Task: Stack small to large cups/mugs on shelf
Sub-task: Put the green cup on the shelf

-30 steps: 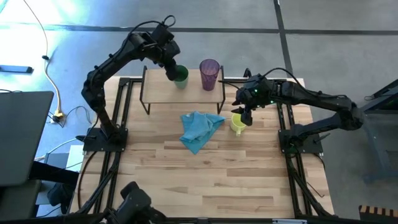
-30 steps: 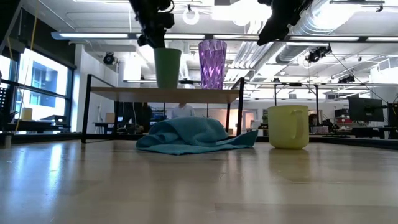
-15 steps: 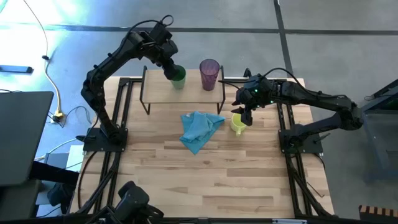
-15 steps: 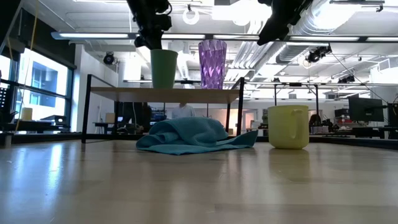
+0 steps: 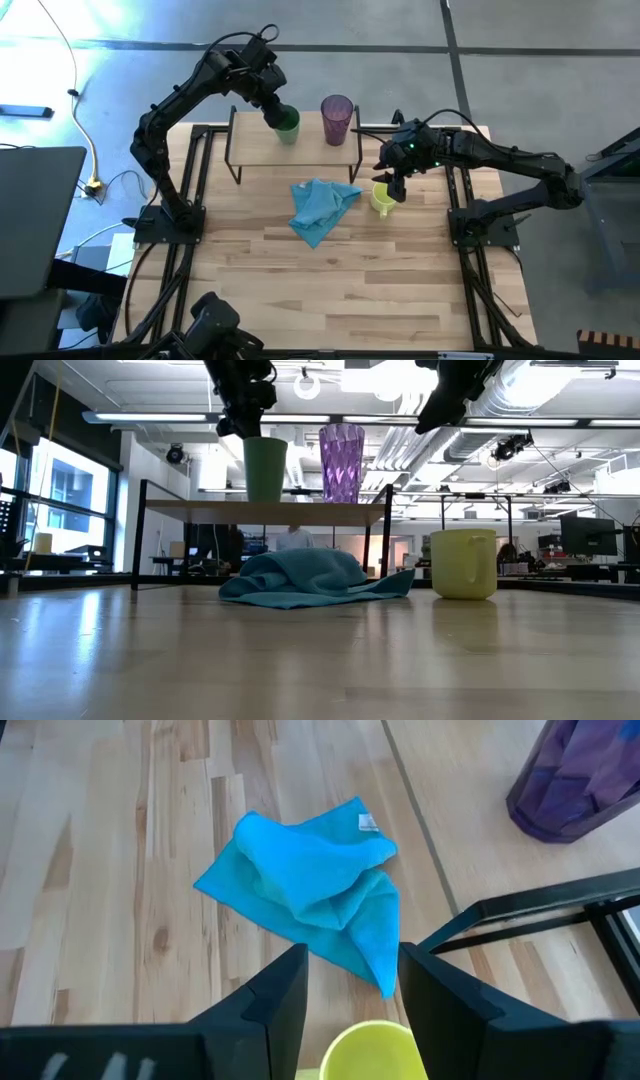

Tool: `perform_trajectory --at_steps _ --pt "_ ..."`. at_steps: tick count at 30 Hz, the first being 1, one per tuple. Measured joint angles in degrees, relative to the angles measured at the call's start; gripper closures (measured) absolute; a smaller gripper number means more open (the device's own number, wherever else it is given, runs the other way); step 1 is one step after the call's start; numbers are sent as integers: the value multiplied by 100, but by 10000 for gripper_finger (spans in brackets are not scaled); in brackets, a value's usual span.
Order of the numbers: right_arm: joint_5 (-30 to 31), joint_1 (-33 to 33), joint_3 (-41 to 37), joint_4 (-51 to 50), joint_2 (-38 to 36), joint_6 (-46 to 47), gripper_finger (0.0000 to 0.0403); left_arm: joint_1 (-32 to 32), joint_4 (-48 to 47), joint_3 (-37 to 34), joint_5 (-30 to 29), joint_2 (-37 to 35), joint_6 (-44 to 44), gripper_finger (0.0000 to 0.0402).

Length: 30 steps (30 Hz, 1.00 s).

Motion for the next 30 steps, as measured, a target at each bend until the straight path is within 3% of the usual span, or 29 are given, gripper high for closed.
perform_trajectory --at_steps 30 --pt "0 0 0 -167 -2 46 253 -9 -117 -1 -142 232 -37 401"
